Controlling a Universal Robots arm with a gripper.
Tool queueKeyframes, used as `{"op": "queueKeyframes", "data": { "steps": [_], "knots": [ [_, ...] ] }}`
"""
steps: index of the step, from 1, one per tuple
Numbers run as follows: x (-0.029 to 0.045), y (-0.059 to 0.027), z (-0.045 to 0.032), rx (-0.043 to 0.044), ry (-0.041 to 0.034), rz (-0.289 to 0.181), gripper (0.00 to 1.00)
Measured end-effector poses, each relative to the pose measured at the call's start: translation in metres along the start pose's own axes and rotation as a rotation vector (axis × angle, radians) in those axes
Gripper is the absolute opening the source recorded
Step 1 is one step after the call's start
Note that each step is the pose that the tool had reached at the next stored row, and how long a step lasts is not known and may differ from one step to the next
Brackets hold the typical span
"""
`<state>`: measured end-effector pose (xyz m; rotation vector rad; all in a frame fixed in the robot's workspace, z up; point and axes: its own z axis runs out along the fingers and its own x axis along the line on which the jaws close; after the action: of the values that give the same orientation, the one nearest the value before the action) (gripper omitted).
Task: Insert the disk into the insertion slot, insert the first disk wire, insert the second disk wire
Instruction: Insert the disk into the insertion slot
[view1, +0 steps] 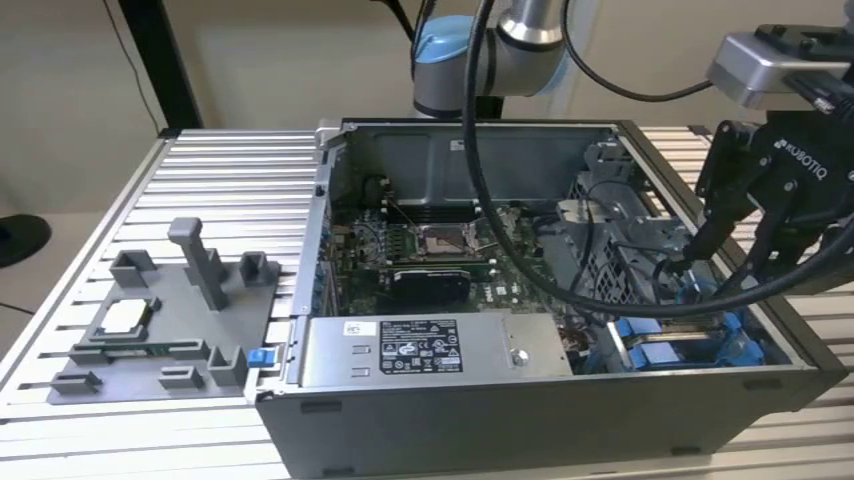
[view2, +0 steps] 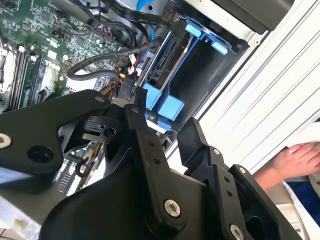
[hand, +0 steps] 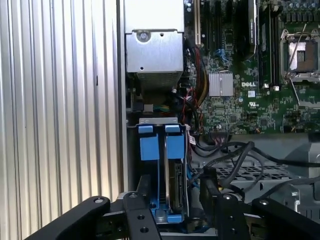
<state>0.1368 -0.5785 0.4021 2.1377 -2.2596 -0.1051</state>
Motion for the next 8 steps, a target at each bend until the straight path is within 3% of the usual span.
{"op": "queueKeyframes", "data": {
  "steps": [8],
  "knots": [
    [-0.0021, 0.0003, -0.0013, 0.0001, 0.0004, 0.000, 1.00]
  ]
}}
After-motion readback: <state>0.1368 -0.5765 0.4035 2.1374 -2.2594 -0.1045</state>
